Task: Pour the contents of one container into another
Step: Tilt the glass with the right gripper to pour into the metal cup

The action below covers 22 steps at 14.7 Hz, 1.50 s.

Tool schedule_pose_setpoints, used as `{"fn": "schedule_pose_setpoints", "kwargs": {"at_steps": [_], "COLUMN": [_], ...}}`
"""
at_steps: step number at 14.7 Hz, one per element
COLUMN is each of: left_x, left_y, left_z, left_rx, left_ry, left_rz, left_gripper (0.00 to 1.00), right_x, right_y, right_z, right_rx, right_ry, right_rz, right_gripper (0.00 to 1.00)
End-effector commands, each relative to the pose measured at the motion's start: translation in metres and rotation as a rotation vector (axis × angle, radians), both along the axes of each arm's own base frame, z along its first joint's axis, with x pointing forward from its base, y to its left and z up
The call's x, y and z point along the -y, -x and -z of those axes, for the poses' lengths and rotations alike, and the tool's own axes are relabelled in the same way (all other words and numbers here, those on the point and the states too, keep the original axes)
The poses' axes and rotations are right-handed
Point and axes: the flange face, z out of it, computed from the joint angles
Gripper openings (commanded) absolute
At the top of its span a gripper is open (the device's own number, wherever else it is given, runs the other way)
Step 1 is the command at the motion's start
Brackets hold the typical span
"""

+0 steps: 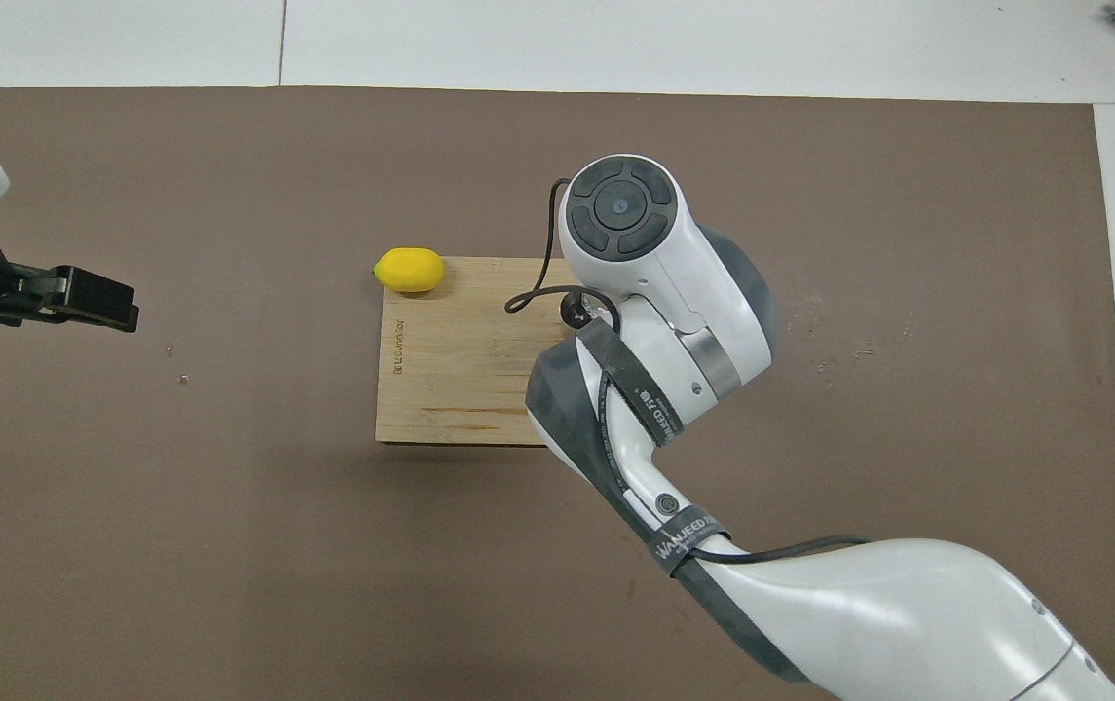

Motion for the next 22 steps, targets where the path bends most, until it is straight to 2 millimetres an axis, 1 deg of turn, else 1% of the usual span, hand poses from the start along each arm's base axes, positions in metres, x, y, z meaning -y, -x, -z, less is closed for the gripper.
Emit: {"fn": "schedule_pose_setpoints", "kwargs": {"at_steps": [1, 3, 6, 8, 12, 14, 22], "left_x": [-0.008, -0.004, -0.008, -0.008, -0.007, -0.011, -0.016], "left_y": [0.007, 0.008, 0.008, 0.008, 0.007, 0.008, 0.009], "left_z": [0.002, 0.001, 0.0, 0.0, -0.002, -0.001, 0.0], "left_rx": [0.009, 0.012, 0.013, 0.016, 0.021, 0.014, 0.004], "left_ry": [0.003, 0.0, -0.008, -0.007, -0.007, -0.007, -0.007], "left_rz": [0.006, 0.014, 0.005, -0.001, 0.0, -0.006, -0.013], "left_gripper": [1.0, 1.0, 1.0, 1.0, 1.0, 1.0, 1.0], "right_x": [-0.003, -0.002, -0.004, -0.009, -0.01, -0.016, -0.015], "right_y": [0.01, 0.009, 0.01, 0.012, 0.011, 0.014, 0.014], "right_z": [-0.005, -0.005, -0.007, -0.008, -0.01, -0.008, -0.01], "right_rx": [0.028, 0.042, 0.053, 0.064, 0.092, 0.105, 0.13], "right_ry": [0.027, 0.051, 0.057, 0.065, 0.085, 0.085, 0.119], "right_rz": [0.0, -0.012, -0.021, -0.035, -0.053, -0.07, -0.092], "right_gripper": [0.25, 0.25, 0.25, 0.25, 0.25, 0.25, 0.24]}}
